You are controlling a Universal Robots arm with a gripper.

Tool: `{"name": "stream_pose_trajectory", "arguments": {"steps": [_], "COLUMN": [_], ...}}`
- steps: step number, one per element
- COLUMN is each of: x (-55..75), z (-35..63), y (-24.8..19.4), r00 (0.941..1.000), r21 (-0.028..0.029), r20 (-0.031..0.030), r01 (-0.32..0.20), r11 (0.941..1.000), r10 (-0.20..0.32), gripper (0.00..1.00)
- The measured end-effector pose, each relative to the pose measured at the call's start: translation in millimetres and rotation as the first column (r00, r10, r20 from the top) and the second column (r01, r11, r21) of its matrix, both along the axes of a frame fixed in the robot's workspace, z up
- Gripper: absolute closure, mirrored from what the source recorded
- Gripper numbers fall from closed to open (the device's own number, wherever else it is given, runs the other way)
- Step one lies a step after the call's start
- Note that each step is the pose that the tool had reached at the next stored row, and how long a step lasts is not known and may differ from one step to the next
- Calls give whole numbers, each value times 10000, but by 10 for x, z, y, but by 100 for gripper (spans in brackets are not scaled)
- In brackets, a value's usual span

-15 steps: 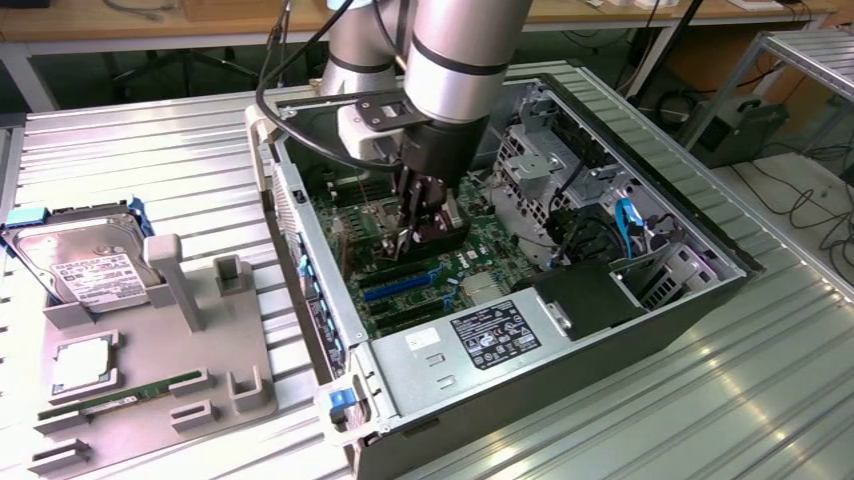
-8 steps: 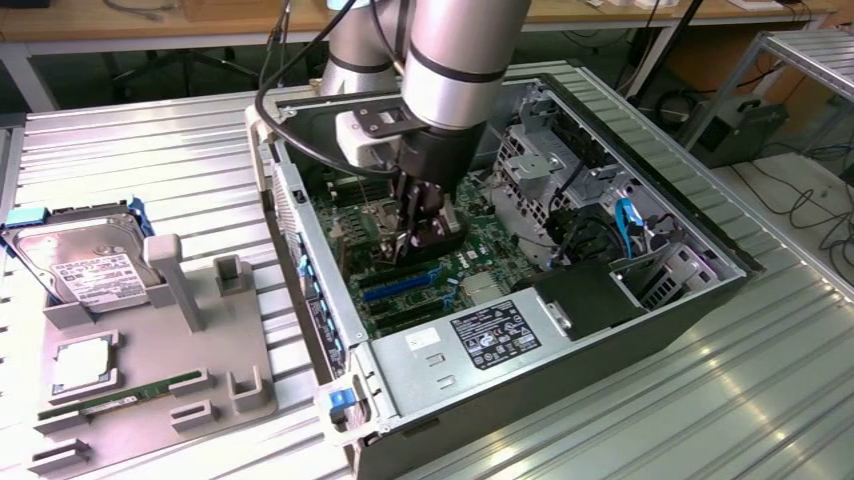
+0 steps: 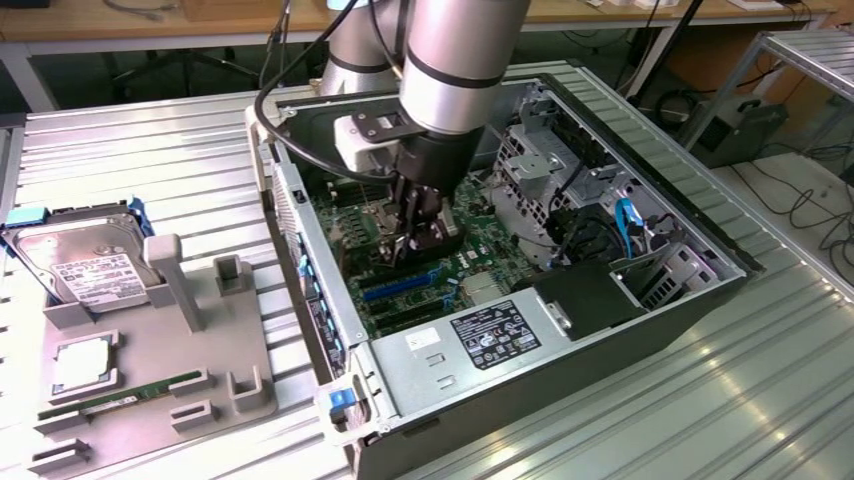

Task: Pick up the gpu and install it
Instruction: 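Insert the gpu into the slot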

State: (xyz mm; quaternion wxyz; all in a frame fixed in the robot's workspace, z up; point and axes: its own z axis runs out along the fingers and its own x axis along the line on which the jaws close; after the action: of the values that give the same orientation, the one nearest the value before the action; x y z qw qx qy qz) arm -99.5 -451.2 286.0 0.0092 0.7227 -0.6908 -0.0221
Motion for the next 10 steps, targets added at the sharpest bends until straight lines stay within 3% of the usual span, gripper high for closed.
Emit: {"name": "stream_pose_trajectory", "arguments": {"steps": [10], "x": [-41], "z": [-44], "y": [-35], "r00": [10000], "r21": [2], "r20": [1], "r01": [1], "r11": [10000], "r10": [-1], "gripper": [74]}}
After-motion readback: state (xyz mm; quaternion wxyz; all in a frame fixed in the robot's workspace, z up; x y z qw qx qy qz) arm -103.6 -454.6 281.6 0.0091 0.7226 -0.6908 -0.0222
